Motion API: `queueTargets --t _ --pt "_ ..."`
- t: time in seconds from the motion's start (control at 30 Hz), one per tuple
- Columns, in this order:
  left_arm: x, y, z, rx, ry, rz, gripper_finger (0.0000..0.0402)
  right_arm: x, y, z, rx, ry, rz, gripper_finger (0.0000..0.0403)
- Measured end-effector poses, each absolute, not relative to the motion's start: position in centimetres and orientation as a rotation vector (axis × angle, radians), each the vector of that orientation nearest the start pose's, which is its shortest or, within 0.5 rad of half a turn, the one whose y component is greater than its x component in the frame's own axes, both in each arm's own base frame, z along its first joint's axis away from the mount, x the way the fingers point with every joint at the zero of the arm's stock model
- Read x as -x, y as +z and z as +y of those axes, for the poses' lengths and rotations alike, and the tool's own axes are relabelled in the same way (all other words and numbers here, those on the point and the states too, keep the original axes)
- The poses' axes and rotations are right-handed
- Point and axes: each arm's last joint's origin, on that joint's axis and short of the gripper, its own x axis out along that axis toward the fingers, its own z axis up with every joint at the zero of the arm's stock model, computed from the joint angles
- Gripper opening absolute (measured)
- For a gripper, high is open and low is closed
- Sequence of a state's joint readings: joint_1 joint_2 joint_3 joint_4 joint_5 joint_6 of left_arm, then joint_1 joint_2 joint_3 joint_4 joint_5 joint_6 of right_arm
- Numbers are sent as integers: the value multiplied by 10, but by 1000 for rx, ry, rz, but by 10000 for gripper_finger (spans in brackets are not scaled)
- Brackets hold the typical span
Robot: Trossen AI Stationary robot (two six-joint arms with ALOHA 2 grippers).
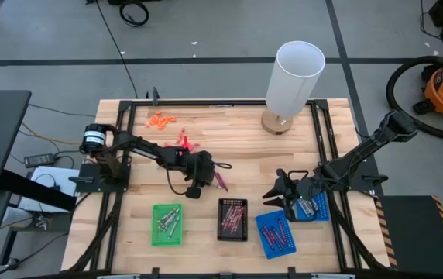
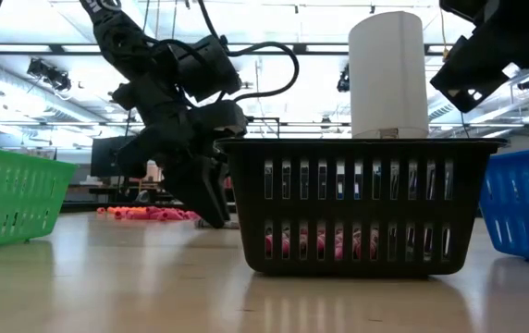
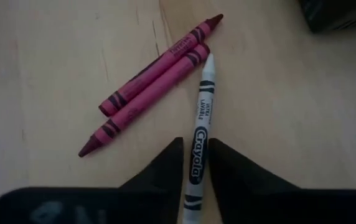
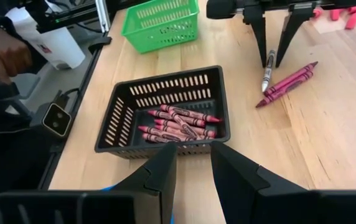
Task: Sort crayons
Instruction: Put the white crayon into the green bin
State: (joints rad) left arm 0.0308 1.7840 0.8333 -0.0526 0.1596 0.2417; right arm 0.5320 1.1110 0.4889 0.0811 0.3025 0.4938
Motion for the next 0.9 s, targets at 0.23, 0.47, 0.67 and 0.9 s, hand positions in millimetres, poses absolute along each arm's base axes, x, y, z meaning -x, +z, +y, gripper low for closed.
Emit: queueTargets --t 0.23,0.47,0.67,0.9 --pt "-317 116 6 -136 -240 992 12 -193 197 104 -261 96 537 109" --pt "-313 123 6 -137 -238 1000 21 -193 197 104 -262 100 540 109" --pt "-299 146 6 -134 -234 1054 21 -193 197 103 -260 96 542 109" --pt "-298 172 2 -72 -222 1140 22 -193 196 103 -256 84 538 109"
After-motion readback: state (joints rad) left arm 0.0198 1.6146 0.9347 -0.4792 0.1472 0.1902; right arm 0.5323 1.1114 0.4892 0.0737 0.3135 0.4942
